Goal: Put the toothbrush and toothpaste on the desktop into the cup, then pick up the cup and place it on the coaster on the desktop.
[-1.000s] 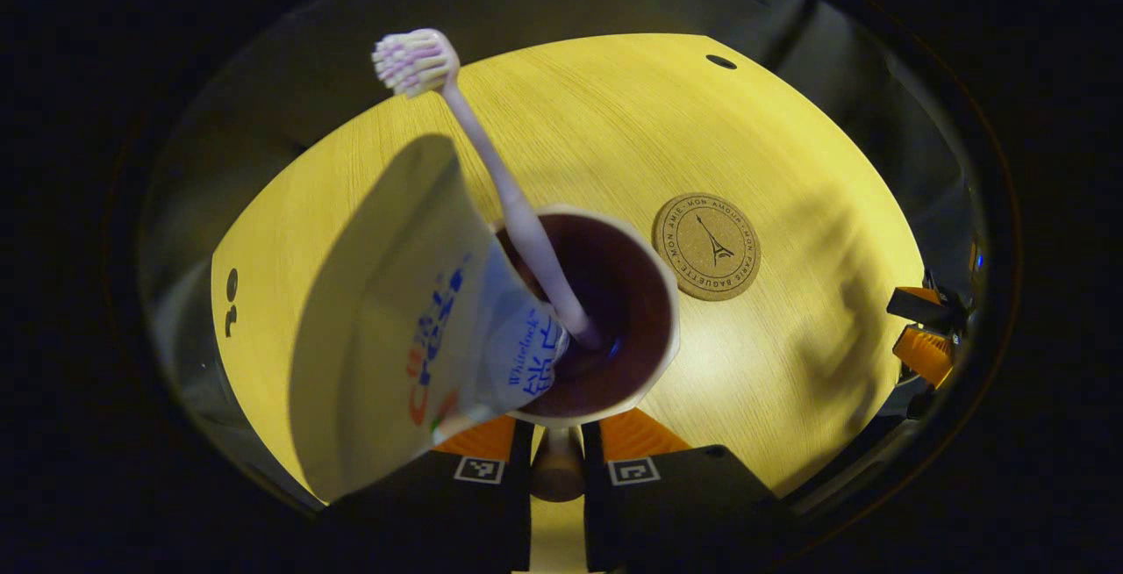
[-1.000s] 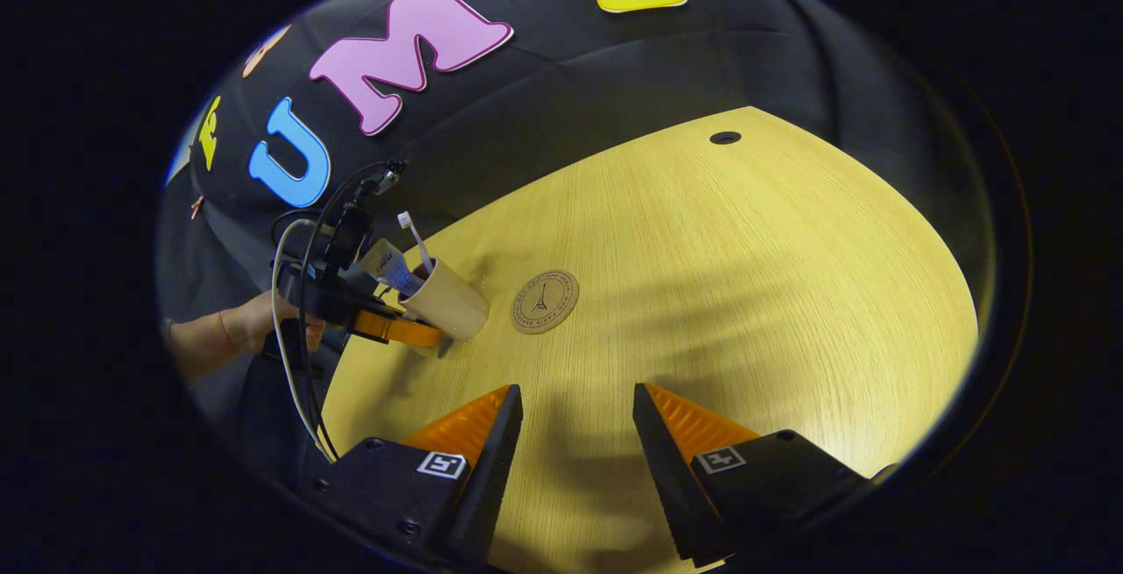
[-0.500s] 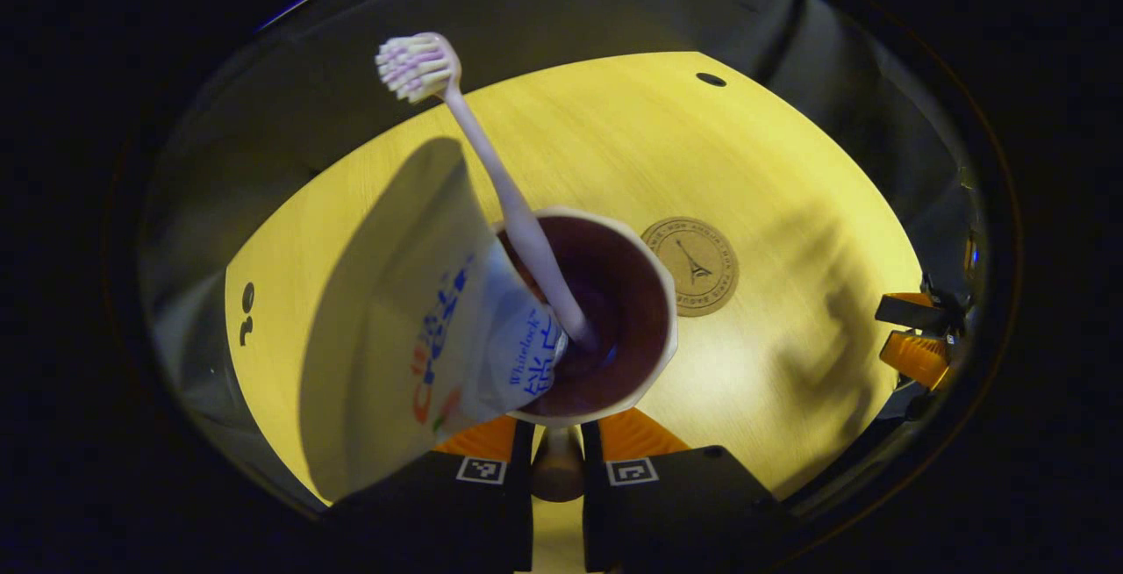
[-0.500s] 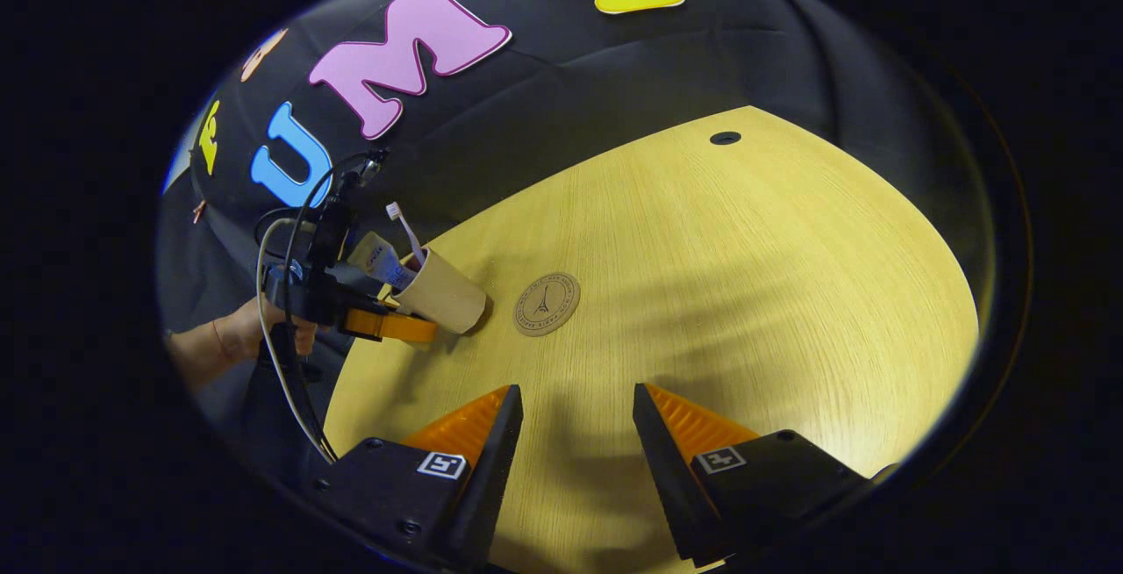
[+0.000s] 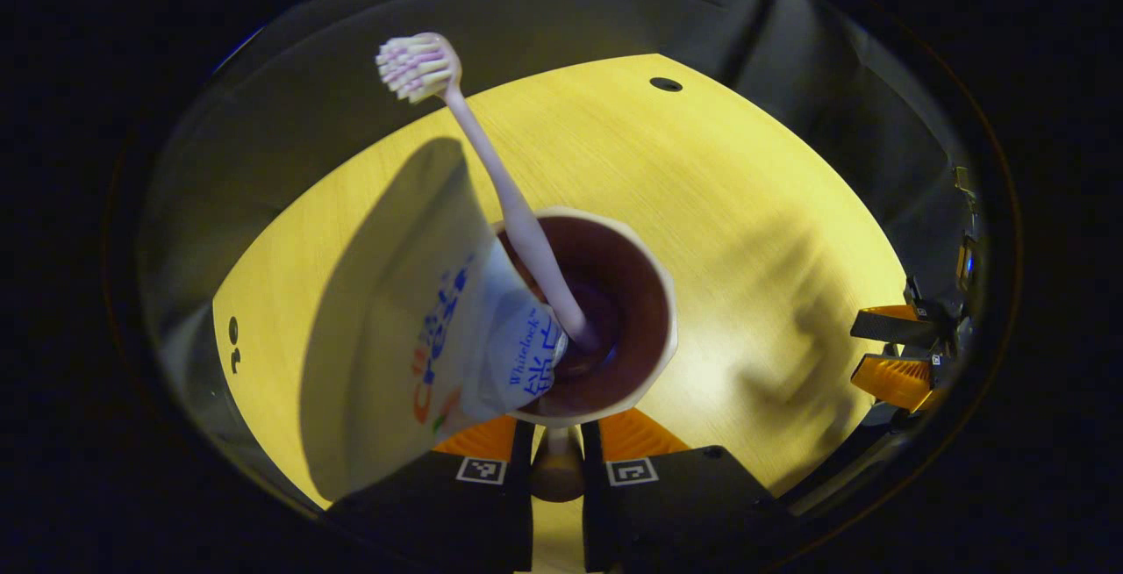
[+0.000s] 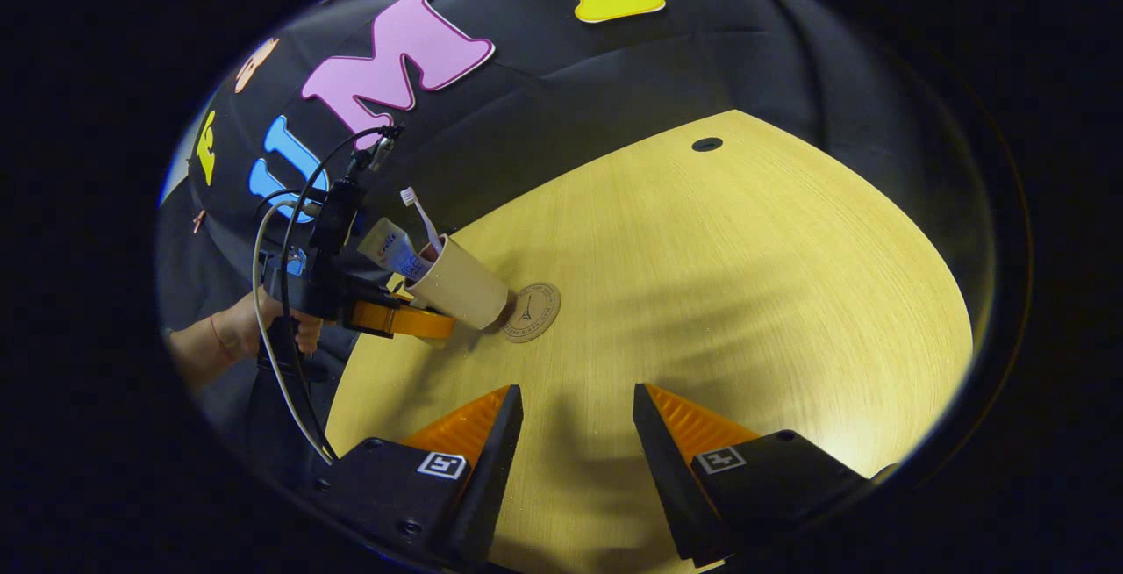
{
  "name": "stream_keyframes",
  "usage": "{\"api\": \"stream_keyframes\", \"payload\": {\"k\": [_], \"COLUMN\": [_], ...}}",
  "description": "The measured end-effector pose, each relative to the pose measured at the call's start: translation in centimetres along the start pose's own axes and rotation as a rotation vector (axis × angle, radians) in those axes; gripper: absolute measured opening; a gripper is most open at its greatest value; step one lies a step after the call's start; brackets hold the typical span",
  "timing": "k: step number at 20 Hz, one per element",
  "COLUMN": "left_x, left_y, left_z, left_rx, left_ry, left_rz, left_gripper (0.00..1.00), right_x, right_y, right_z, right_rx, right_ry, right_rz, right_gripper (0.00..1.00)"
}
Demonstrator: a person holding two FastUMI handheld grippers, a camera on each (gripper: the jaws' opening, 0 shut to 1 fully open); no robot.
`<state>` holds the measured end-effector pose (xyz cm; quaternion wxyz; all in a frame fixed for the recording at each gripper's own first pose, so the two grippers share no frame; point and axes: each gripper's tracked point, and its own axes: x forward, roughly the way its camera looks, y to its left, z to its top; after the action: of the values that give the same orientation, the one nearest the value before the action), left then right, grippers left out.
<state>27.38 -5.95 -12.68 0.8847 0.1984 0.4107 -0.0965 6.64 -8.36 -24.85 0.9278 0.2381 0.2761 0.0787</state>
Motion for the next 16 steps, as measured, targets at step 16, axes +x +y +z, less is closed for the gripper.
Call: {"api": "stream_keyframes", "payload": {"k": [16], "left_x": [3.2], "left_y": [-3.2], "left_z": [1.6], "left_rx": [0.023], "left_ry": [0.042], "left_rz": [0.027], "left_gripper": [0.28], "right_x": [-1.1], "right_y": [-3.1], "right_z": [0.3], "right_rx": [0.027], "right_ry": [0.007], "right_rz": [-0.01], "right_gripper": [0.79]}}
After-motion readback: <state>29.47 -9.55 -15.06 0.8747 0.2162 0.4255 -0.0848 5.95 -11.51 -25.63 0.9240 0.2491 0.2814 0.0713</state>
